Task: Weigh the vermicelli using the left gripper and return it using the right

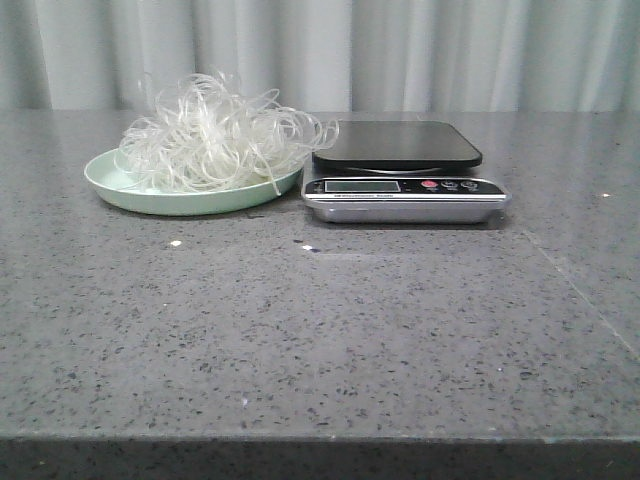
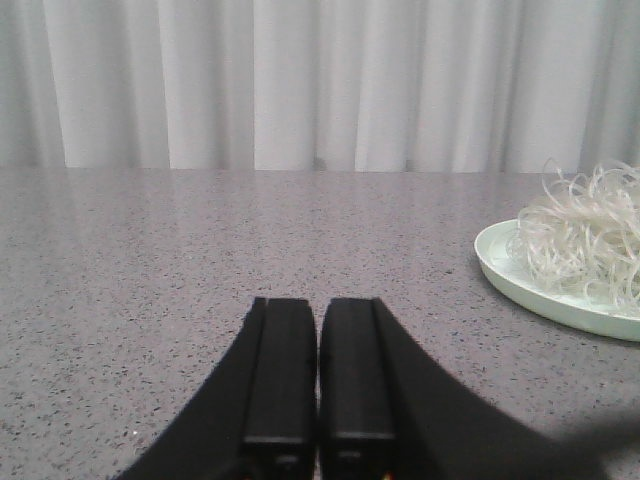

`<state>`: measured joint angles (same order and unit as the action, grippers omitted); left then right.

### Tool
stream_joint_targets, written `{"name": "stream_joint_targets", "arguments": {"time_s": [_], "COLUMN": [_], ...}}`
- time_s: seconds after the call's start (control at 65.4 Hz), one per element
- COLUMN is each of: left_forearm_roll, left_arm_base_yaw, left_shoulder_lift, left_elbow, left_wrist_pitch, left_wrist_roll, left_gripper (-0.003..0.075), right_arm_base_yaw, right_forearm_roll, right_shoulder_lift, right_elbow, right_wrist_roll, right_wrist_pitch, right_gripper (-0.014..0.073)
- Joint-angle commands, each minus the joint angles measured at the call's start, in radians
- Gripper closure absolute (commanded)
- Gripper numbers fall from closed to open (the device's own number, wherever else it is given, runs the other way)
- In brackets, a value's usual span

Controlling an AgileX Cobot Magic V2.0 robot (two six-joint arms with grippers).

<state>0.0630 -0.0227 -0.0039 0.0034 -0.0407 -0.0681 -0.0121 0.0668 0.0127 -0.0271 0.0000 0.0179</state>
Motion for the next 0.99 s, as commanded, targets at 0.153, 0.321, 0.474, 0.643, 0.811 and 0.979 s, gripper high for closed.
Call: {"name": "stream_joint_targets", "arguments": {"time_s": [0.153, 0.321, 0.474, 0.643, 0.811, 0.979], "left_forearm_roll": [-0.002, -0.002, -0.002, -0.002, -0.002, -0.002], "left_arm_base_yaw": [0.003, 0.003, 0.003, 0.003, 0.003, 0.003], "left_shoulder_lift": [-0.020, -0.020, -0.020, -0.020, -0.020, -0.018], "left_elbow": [0.006, 0.006, 0.006, 0.006, 0.006, -0.033], "left_wrist_pitch": [0.075, 0.075, 0.075, 0.075, 0.165, 0.371], "left_wrist_roll": [-0.010, -0.010, -0.010, -0.010, -0.010, -0.010], "left_gripper": [0.0586, 0.0586, 0.0586, 0.0586, 0.0586, 0.0586], "right_arm_base_yaw": [-0.001, -0.001, -0.001, -0.001, -0.001, -0.001], "right_forearm_roll": [-0.006, -0.006, -0.006, -0.006, -0.006, -0.006], "right_shoulder_lift": [0.015, 0.015, 0.015, 0.015, 0.015, 0.015], "right_elbow": [0.007, 0.007, 0.007, 0.007, 0.007, 0.007], "right_wrist_roll": [-0.006, -0.006, -0.006, -0.006, -0.006, -0.006], "right_wrist_pitch": [0.074, 0.074, 0.074, 0.074, 0.074, 0.074], "right_gripper": [0.0426, 0.0426, 0.0426, 0.0426, 0.0426, 0.0426]}}
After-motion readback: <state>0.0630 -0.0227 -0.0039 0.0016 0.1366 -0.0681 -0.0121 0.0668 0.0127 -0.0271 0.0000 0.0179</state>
